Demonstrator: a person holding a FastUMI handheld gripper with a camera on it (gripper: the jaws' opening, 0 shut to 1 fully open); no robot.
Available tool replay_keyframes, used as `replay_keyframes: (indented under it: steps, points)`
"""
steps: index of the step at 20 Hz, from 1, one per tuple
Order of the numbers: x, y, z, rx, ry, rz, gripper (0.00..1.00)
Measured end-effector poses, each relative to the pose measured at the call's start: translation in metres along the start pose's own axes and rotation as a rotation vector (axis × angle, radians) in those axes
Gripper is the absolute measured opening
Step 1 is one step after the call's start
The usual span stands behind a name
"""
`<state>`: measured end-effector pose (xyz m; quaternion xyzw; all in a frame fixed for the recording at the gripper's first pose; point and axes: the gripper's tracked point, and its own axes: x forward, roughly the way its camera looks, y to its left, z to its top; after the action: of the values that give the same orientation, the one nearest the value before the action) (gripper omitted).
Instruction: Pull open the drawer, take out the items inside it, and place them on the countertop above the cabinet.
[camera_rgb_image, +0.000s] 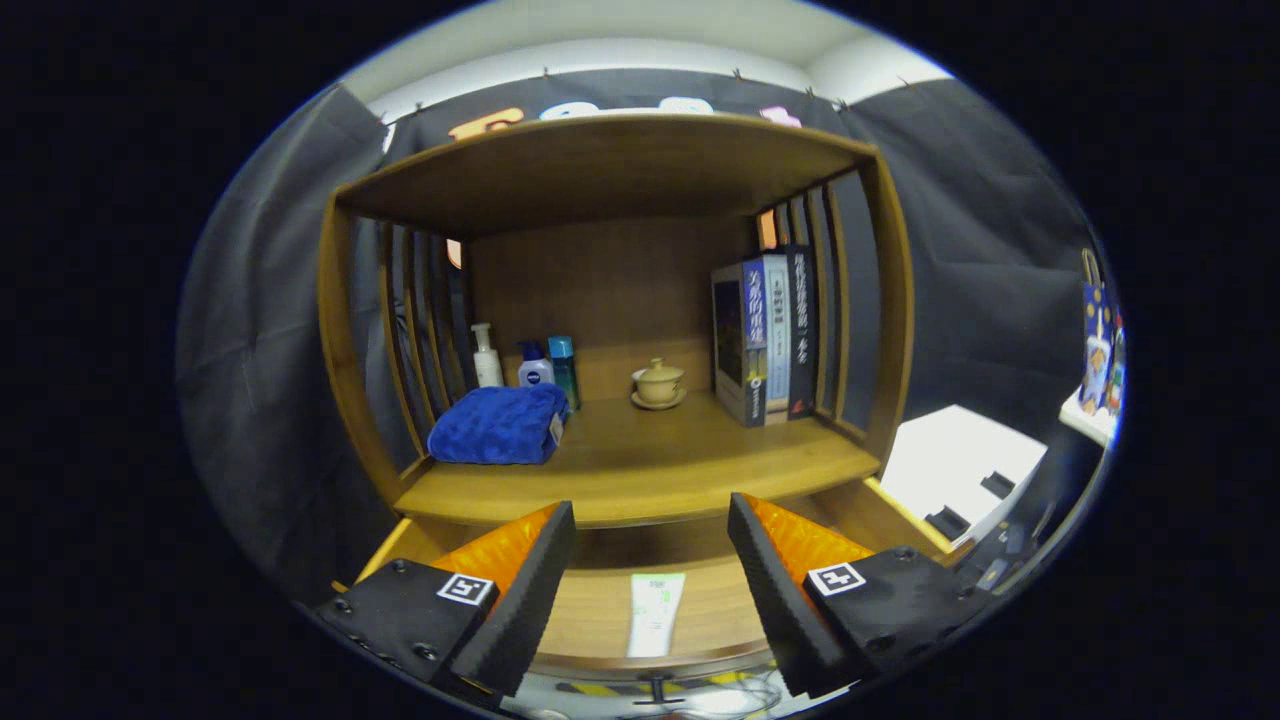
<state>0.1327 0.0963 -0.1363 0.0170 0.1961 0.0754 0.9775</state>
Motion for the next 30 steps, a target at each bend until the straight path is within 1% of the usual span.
replay_keyframes:
  steps: [2, 4, 8, 11, 12, 14, 17, 21, 25, 28, 29, 30]
  points:
    - [0.021, -0.003, -0.009, 0.032, 0.093, 0.007, 0.98]
    - [0.041, -0.011, -0.027, 0.034, 0.214, -0.02, 0.98]
    - [0.075, -0.014, -0.066, -0.016, 0.413, -0.021, 0.99]
    - [0.085, -0.009, -0.101, -0.049, 0.569, -0.005, 0.99]
    - [0.088, -0.009, -0.111, -0.058, 0.606, -0.003, 0.99]
    - [0.094, -0.012, -0.128, -0.075, 0.67, -0.028, 0.99]
    - [0.104, -0.017, -0.146, -0.097, 0.735, -0.052, 0.99]
    - [0.109, -0.018, -0.168, -0.08, 0.826, -0.048, 0.94]
    - [0.113, -0.028, -0.179, -0.087, 0.854, -0.084, 0.77]
    - [0.111, -0.029, -0.177, -0.076, 0.855, -0.068, 0.64]
    - [0.11, -0.029, -0.172, -0.067, 0.843, -0.062, 0.58]
    - [0.114, -0.029, -0.165, -0.033, 0.808, -0.069, 0.51]
